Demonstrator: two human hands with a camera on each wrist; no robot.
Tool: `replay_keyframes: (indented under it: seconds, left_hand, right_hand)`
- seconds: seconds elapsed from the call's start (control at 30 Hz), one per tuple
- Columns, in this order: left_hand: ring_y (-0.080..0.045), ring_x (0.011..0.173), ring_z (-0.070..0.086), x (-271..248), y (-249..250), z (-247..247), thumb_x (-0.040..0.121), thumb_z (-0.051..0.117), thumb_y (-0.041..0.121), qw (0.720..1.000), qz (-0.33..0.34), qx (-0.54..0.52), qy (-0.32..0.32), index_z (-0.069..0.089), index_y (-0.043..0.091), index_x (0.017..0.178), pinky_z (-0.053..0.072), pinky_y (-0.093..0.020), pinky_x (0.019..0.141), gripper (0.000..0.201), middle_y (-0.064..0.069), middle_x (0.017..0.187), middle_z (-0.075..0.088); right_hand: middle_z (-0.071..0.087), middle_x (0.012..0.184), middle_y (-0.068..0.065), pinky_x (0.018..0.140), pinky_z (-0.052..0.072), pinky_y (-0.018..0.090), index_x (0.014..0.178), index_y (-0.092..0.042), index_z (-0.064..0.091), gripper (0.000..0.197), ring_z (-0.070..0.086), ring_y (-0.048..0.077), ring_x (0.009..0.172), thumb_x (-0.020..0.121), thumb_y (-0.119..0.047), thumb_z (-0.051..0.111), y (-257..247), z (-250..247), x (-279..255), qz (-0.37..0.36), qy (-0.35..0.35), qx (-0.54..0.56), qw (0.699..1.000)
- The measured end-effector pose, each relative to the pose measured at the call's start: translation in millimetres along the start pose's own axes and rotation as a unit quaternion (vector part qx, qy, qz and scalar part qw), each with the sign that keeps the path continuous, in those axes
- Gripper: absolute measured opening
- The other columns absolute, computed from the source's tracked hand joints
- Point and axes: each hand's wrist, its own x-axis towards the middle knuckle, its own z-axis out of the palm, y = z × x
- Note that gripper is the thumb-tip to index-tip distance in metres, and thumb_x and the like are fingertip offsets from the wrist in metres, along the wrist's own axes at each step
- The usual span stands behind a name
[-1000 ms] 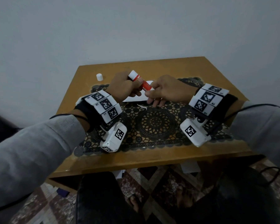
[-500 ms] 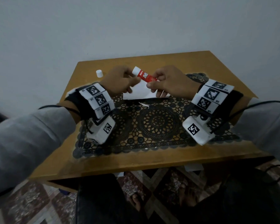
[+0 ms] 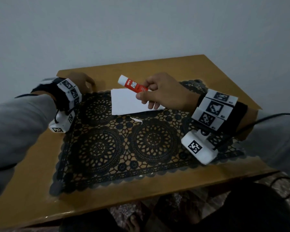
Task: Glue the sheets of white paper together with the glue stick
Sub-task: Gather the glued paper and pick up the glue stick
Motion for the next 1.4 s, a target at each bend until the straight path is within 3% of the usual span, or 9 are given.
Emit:
replay_keyframes:
  seconds: [0.13, 0.2, 0.33, 0.4, 0.53, 0.8, 1.0, 1.2, 1.4]
  left_hand:
    - [-0.035, 0.091, 0.063, -5, -4, -4, 0.087, 0.057, 0.003, 0.995, 0.010, -0.058, 0.077, 0.074, 0.006, 0.101, 0.051, -0.034, 0.078, 0.022, -0.017, 0.111, 0.068]
    - [-0.032, 0.085, 0.064, -14, 2, -15, 0.087, 0.060, 0.006, 0.984, -0.004, -0.139, 0.115, 0.074, 0.007, 0.097, 0.050, -0.032, 0.075, 0.018, -0.016, 0.099, 0.070]
    - [-0.021, 0.072, 0.065, -55, 29, -43, 0.090, 0.060, 0.005, 0.901, 0.081, -0.425, 0.025, 0.066, 0.007, 0.104, 0.057, -0.029, 0.075, 0.015, -0.011, 0.088, 0.065]
    - [-0.021, 0.074, 0.064, -76, 42, -53, 0.090, 0.058, 0.001, 0.876, 0.125, -0.465, -0.004, 0.066, 0.004, 0.105, 0.057, -0.021, 0.070, 0.017, -0.017, 0.092, 0.064]
    - [-0.019, 0.075, 0.062, -96, 51, -55, 0.090, 0.057, -0.001, 0.872, 0.143, -0.467, -0.026, 0.065, 0.000, 0.106, 0.057, -0.020, 0.066, 0.017, -0.024, 0.098, 0.063]
    - [-0.008, 0.064, 0.065, -110, 54, -50, 0.094, 0.054, 0.004, 0.854, 0.149, -0.497, -0.020, 0.062, -0.002, 0.108, 0.051, -0.017, 0.058, 0.017, -0.012, 0.086, 0.068]
    - [-0.009, 0.062, 0.063, -121, 56, -53, 0.096, 0.051, 0.009, 0.835, 0.170, -0.522, -0.048, 0.061, -0.002, 0.109, 0.050, -0.016, 0.058, 0.019, -0.015, 0.090, 0.068]
    - [-0.008, 0.058, 0.060, -126, 61, -53, 0.099, 0.046, 0.020, 0.853, 0.183, -0.487, -0.043, 0.064, 0.009, 0.088, 0.049, -0.023, 0.062, 0.024, -0.001, 0.072, 0.068]
    - [-0.011, 0.041, 0.042, -131, 71, -58, 0.100, 0.027, 0.048, 0.896, 0.120, -0.426, -0.043, 0.060, 0.007, 0.072, 0.037, -0.019, 0.044, 0.060, 0.000, 0.048, 0.050]
  right_hand:
    - [0.071, 0.083, 0.009, 0.060, 0.058, 0.033, 0.102, -0.005, 0.065, 0.023, 0.070, 0.024, 0.067, 0.089, -0.024, 0.068, 1, 0, -1, 0.007, 0.006, -0.019, 1.000]
    - [0.071, 0.084, 0.009, 0.060, 0.059, 0.032, 0.103, -0.006, 0.065, 0.023, 0.070, 0.022, 0.065, 0.090, -0.025, 0.067, 3, 1, -1, 0.015, 0.012, -0.027, 0.999]
    - [0.071, 0.086, 0.011, 0.059, 0.059, 0.032, 0.106, -0.009, 0.063, 0.020, 0.070, 0.023, 0.065, 0.091, -0.024, 0.065, 2, 7, -3, 0.023, 0.014, -0.026, 0.999]
    - [0.070, 0.086, 0.010, 0.060, 0.059, 0.033, 0.105, -0.013, 0.062, 0.017, 0.070, 0.024, 0.065, 0.092, -0.023, 0.064, -2, 8, -7, 0.017, 0.014, -0.029, 0.999]
    - [0.070, 0.085, 0.010, 0.060, 0.059, 0.035, 0.107, -0.010, 0.063, 0.021, 0.070, 0.023, 0.063, 0.092, -0.024, 0.064, -10, 9, -14, 0.009, 0.011, -0.041, 0.999]
    - [0.070, 0.087, 0.013, 0.062, 0.059, 0.037, 0.112, -0.009, 0.065, 0.023, 0.070, 0.027, 0.064, 0.092, -0.021, 0.064, -16, 5, -33, -0.005, -0.007, -0.057, 0.998]
    - [0.069, 0.085, 0.010, 0.061, 0.059, 0.037, 0.115, -0.008, 0.065, 0.026, 0.070, 0.028, 0.064, 0.092, -0.021, 0.064, -18, -4, -39, -0.019, 0.000, -0.068, 0.998]
    - [0.068, 0.080, 0.004, 0.061, 0.059, 0.036, 0.110, -0.008, 0.067, 0.024, 0.068, 0.025, 0.059, 0.092, -0.024, 0.065, -24, -4, -41, -0.048, 0.013, -0.111, 0.993]
    - [0.067, 0.082, 0.003, 0.063, 0.046, 0.030, 0.100, -0.011, 0.070, 0.024, 0.056, 0.011, 0.063, 0.090, -0.031, 0.065, -23, 2, -38, -0.102, 0.070, -0.199, 0.972]
